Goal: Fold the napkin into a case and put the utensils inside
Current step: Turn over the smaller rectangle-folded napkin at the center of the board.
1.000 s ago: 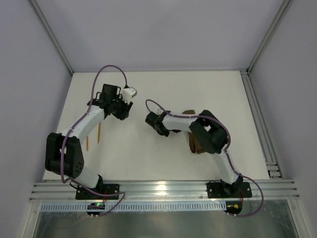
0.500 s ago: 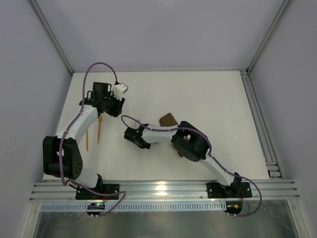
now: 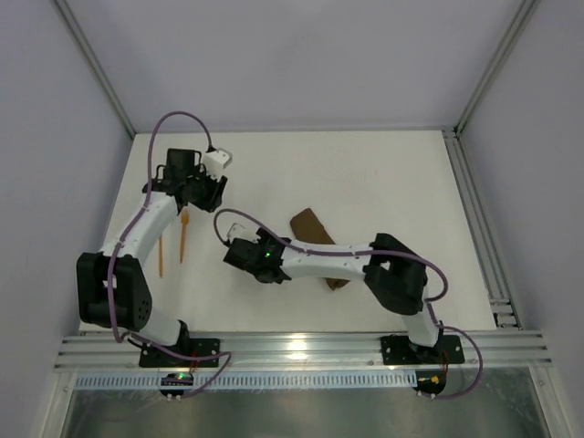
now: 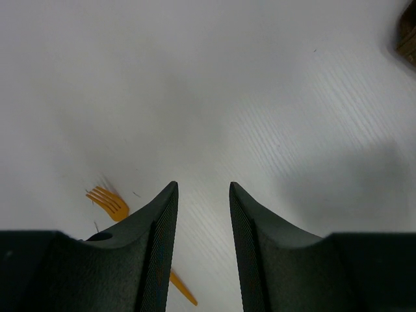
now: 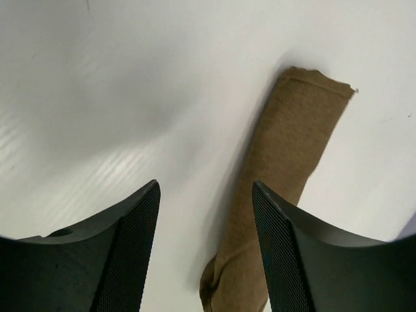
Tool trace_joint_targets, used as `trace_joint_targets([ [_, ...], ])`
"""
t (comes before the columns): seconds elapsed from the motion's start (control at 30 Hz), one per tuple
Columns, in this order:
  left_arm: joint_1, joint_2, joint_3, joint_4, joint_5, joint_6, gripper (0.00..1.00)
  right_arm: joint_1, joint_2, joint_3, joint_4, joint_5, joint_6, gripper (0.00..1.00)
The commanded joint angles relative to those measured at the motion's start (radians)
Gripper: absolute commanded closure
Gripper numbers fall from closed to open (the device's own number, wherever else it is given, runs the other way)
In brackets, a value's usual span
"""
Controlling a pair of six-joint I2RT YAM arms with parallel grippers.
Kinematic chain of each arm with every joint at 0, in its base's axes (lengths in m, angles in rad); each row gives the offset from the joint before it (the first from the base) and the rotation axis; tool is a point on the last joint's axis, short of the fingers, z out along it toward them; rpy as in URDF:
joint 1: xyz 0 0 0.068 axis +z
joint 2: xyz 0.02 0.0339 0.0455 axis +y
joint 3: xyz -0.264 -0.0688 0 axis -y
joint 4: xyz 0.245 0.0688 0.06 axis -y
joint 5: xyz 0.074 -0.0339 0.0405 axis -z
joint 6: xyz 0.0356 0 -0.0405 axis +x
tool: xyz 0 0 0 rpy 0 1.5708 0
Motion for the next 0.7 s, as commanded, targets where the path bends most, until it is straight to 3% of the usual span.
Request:
trace_joint_targets([
  [0.0, 0.011, -0.033, 0.050, 0.006, 0.002, -0.011, 0.60, -0.019, -0.261, -0.127, 0.109, -0.099, 0.112, 0.37],
  [0.1, 0.017, -0.036, 0.039, 0.008, -0.004, -0.009, 0.60, -0.095, -0.423, -0.326, 0.098, -0.156, 0.202, 0.43],
  [0.23, 0.025, -0.032, 0.034, 0.006, 0.004, -0.015, 0.60, -0.180, -0.569, -0.474, 0.127, -0.193, 0.308, 0.73],
  [0.37, 0.031, -0.035, 0.027, 0.002, -0.004, -0.017, 0.60, -0.181, -0.646, -0.561, 0.173, -0.240, 0.366, 0.90],
  [0.47, 0.042, -0.032, 0.022, 0.000, -0.004, -0.015, 0.60, -0.187, -0.631, -0.635, 0.226, -0.275, 0.388, 0.97],
  [0.67, 0.109, -0.021, 0.004, -0.018, 0.008, -0.021, 0.59, -0.187, -0.476, -0.687, 0.302, -0.332, 0.412, 0.97],
])
